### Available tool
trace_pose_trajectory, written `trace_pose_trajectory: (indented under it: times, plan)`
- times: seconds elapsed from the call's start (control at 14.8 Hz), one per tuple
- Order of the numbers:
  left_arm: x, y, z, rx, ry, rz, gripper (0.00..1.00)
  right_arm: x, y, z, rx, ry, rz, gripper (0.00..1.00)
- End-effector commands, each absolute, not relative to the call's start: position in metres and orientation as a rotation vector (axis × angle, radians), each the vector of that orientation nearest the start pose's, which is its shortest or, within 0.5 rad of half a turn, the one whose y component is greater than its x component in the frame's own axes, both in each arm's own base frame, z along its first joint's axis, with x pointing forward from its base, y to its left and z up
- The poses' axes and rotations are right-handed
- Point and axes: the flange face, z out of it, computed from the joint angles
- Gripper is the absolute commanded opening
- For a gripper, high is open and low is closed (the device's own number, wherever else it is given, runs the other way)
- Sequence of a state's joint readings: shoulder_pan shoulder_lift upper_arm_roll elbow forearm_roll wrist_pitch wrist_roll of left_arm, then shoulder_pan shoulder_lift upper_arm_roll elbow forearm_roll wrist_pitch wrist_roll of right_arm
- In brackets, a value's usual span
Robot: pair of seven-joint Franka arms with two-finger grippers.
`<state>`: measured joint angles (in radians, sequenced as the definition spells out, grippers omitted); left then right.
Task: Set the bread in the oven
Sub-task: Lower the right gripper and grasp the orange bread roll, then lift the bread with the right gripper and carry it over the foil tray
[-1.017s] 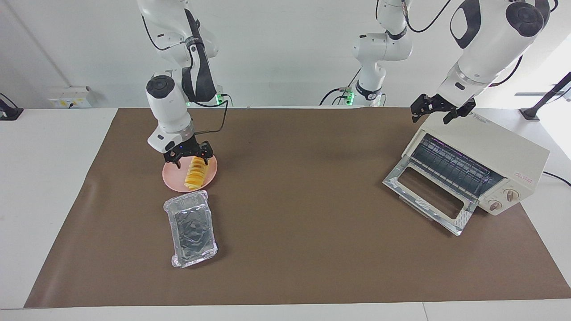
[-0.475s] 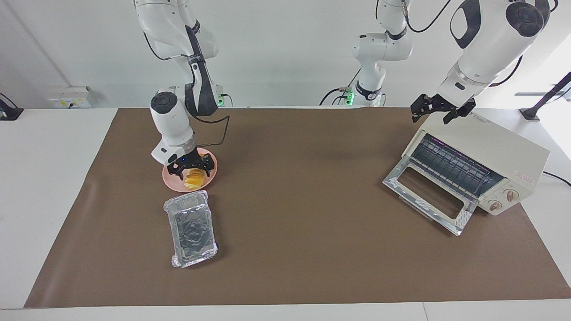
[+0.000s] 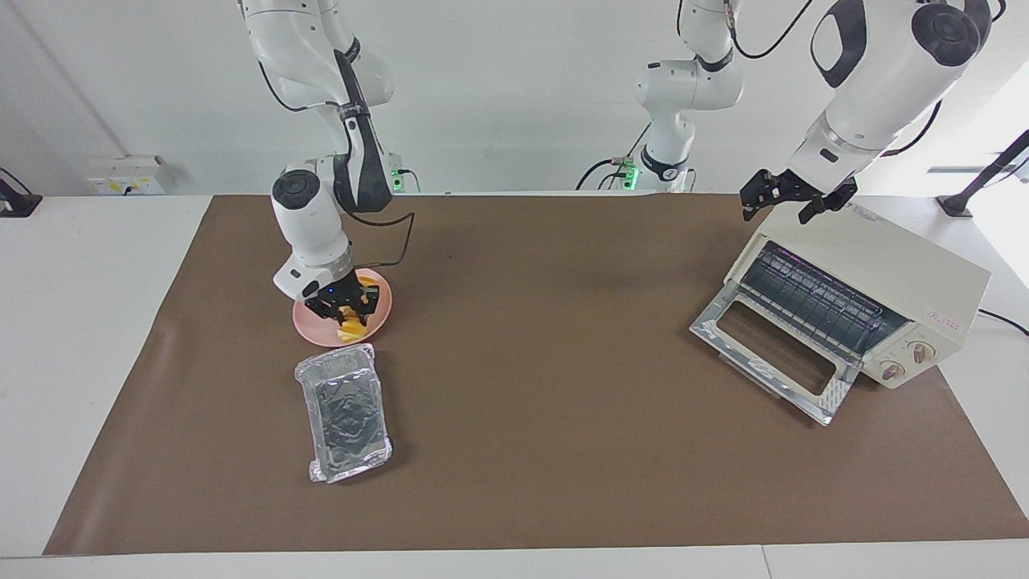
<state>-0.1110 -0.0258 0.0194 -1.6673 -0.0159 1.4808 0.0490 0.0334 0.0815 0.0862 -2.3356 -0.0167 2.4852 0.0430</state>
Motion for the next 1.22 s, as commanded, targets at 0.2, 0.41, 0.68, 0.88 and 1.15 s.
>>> trace_pose_trajectory:
  times: [0.2, 0.41, 0.68, 0.88, 1.15]
  plan:
    - [0.527, -0.046, 0.592, -3.124, 0.226, 0.224, 1.00, 0.565, 0.067, 0.399, -3.135, -0.152, 0.103, 0.00]
    - [0.527, -0.046, 0.592, -3.124, 0.228, 0.224, 1.00, 0.612, 0.068, 0.456, -3.117, -0.263, 0.084, 0.00]
    - [0.527, -0.046, 0.592, -3.124, 0.228, 0.224, 1.00, 0.675, 0.063, 0.437, -3.068, -0.523, 0.047, 0.00]
    - [0.527, -0.046, 0.592, -3.124, 0.228, 0.224, 1.00, 0.720, 0.079, 0.384, -3.048, -0.622, 0.031, 0.00]
    - [0.527, -0.046, 0.592, -3.124, 0.228, 0.224, 1.00, 0.738, 0.093, 0.348, -3.110, -0.741, -0.092, 0.00]
